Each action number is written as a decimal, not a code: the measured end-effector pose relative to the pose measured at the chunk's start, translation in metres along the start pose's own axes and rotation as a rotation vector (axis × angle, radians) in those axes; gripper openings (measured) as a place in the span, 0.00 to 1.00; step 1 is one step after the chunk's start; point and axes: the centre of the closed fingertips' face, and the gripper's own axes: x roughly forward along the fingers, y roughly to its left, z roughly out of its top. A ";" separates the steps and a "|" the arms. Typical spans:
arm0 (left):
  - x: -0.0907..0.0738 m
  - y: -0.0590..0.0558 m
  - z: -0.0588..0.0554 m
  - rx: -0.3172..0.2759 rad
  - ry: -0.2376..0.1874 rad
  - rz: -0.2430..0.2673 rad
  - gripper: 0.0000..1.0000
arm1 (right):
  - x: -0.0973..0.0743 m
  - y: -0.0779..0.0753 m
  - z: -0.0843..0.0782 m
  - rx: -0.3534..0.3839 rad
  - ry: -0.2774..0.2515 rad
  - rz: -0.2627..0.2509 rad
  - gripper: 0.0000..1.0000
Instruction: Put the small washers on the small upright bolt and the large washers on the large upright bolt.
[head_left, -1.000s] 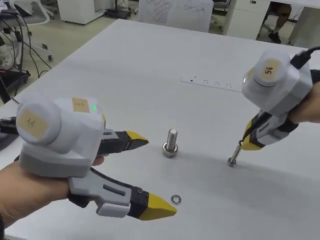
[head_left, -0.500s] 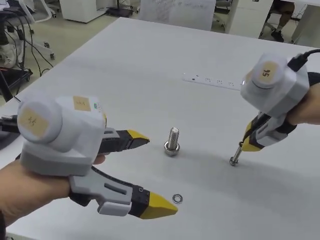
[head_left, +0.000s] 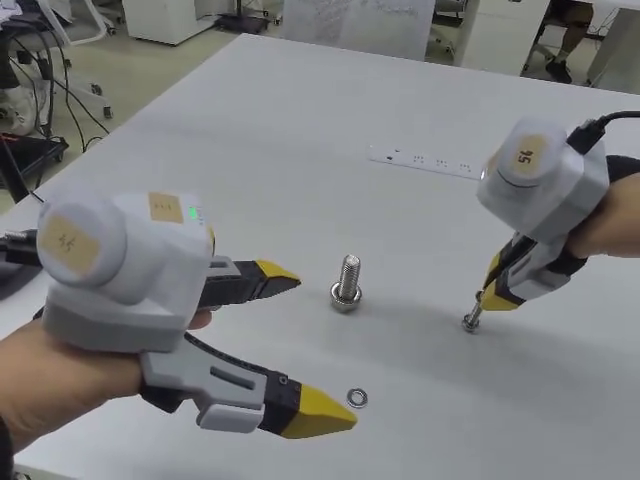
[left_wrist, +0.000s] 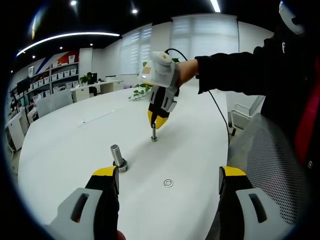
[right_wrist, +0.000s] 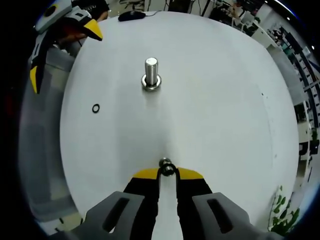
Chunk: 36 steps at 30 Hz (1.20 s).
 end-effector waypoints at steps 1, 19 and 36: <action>0.000 0.000 0.000 0.000 0.000 0.000 0.82 | 0.001 0.000 0.000 0.001 0.000 0.001 0.13; 0.000 0.000 0.000 -0.004 0.003 0.000 0.82 | 0.025 0.004 -0.006 0.014 0.025 0.037 0.13; -0.001 0.000 -0.001 -0.005 0.002 0.001 0.81 | 0.032 0.006 -0.009 0.024 0.035 0.048 0.14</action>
